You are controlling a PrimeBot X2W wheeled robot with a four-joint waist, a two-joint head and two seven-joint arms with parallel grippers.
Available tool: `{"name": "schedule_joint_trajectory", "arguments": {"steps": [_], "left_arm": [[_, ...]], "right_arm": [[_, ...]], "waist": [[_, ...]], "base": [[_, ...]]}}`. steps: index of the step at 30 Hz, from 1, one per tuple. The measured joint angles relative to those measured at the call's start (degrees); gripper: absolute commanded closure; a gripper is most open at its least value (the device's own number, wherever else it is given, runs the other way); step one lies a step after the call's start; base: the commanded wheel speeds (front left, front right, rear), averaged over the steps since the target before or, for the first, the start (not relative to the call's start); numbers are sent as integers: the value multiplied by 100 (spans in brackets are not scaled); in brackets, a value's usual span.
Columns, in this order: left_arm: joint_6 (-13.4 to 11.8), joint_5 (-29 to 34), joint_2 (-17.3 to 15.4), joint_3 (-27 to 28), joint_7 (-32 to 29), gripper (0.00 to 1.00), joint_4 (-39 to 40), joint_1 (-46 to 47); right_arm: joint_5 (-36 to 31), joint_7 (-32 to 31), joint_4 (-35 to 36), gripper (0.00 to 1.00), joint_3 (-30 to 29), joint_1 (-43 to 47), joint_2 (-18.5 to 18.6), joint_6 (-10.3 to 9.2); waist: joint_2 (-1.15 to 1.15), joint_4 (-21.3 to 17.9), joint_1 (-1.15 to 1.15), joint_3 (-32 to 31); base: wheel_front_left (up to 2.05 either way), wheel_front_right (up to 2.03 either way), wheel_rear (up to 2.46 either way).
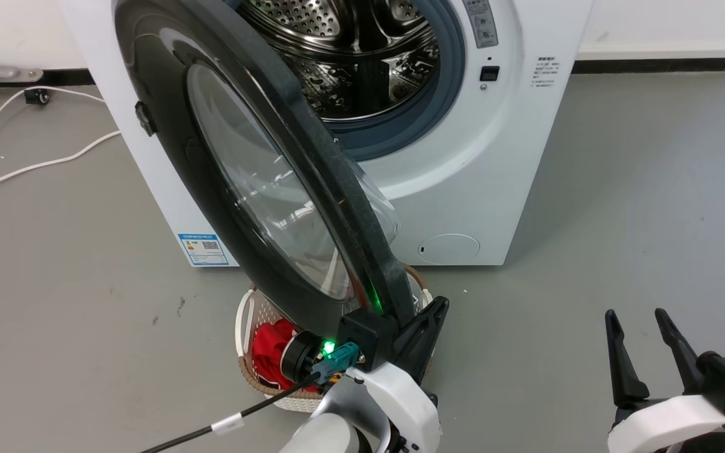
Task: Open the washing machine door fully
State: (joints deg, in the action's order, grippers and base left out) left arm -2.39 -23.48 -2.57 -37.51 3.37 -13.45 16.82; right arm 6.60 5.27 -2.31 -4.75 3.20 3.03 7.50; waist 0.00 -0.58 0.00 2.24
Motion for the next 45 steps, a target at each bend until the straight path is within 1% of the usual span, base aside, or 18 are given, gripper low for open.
{"name": "schedule_joint_trajectory", "arguments": {"steps": [10, 15, 23, 28, 34, 39, 42, 45], "left_arm": [[-120, -91, 56, 30, 137, 100, -126, -83], [-265, -113, -51, 65, 193, 100, 90, -367], [-444, -45, -414, 52, 100, 100, 811, -795], [-647, -55, -611, 134, 31, 100, 1267, -1084], [-893, -45, -991, 347, -112, 100, 1893, -1372], [-1172, -38, -1271, 616, -226, 100, 2363, -1629], [-1336, -48, -1377, 817, -243, 100, 2507, -1759], [-1436, -92, -1481, 984, -235, 100, 2542, -1808]], "right_arm": [[49, 27, -94, 0, -1, -59, -1, 0], [94, 54, -143, 0, -1, -60, -1, 0], [109, 78, -192, 0, -60, -66, -3, 0], [108, 82, -218, 0, -92, -65, -4, 0], [109, 80, -212, 0, -134, -46, -4, 0], [108, 66, -171, 0, -225, 34, -7, 0], [108, 57, -132, 0, -275, 46, -7, 0], [109, 48, -93, 0, -291, 61, -7, 0]], "waist": [[0, 46, 0, 0], [0, 84, 0, -28], [0, 268, 0, -27], [0, 427, 0, -73], [0, 660, 0, -153], [0, 916, 0, -202], [0, 1106, 0, -213], [0, 1308, 0, -211]], "base": [[0, 0, 0], [0, 0, 0], [0, 0, 0], [0, 0, 0], [0, 0, 0], [0, 0, 0], [0, 0, 0], [0, 0, 0]]}}
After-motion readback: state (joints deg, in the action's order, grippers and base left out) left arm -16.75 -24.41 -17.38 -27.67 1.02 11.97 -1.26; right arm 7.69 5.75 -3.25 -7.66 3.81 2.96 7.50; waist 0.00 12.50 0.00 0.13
